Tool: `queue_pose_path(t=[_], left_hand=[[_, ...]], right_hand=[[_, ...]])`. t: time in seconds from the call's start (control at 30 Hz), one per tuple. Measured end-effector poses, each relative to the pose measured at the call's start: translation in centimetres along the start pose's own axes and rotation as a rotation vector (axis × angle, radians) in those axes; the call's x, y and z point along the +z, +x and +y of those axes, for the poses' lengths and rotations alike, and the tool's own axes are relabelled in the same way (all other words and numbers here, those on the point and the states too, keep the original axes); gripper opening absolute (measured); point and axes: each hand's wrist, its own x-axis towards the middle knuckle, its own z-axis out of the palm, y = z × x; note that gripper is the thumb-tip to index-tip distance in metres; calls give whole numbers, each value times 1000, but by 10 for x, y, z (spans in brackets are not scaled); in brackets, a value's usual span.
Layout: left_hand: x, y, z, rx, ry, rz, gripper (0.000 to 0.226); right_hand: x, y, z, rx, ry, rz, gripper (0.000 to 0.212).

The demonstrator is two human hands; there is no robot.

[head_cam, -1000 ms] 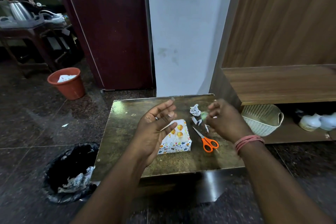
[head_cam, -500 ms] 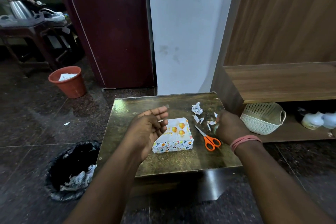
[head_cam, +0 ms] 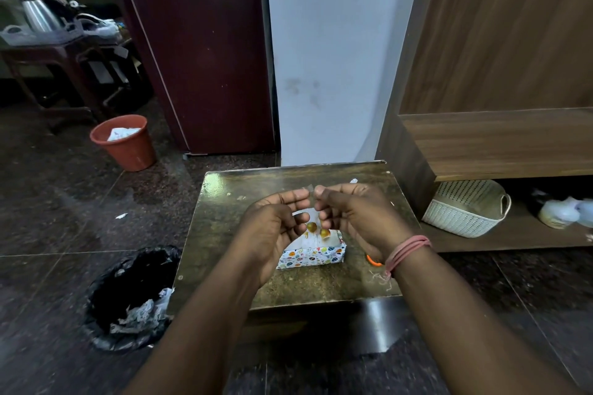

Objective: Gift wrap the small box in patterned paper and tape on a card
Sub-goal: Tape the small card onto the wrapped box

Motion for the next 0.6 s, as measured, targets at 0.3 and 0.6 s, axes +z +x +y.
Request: queue_pose_path(t=[0.3, 0.6], left_hand=[[3, -2, 1, 49, 220, 69, 44], [-10, 9, -11, 336, 1055, 239, 32]], right_hand=[[6, 1, -1, -3, -16, 43, 7], [0, 20, -1, -306, -1036, 72, 18]])
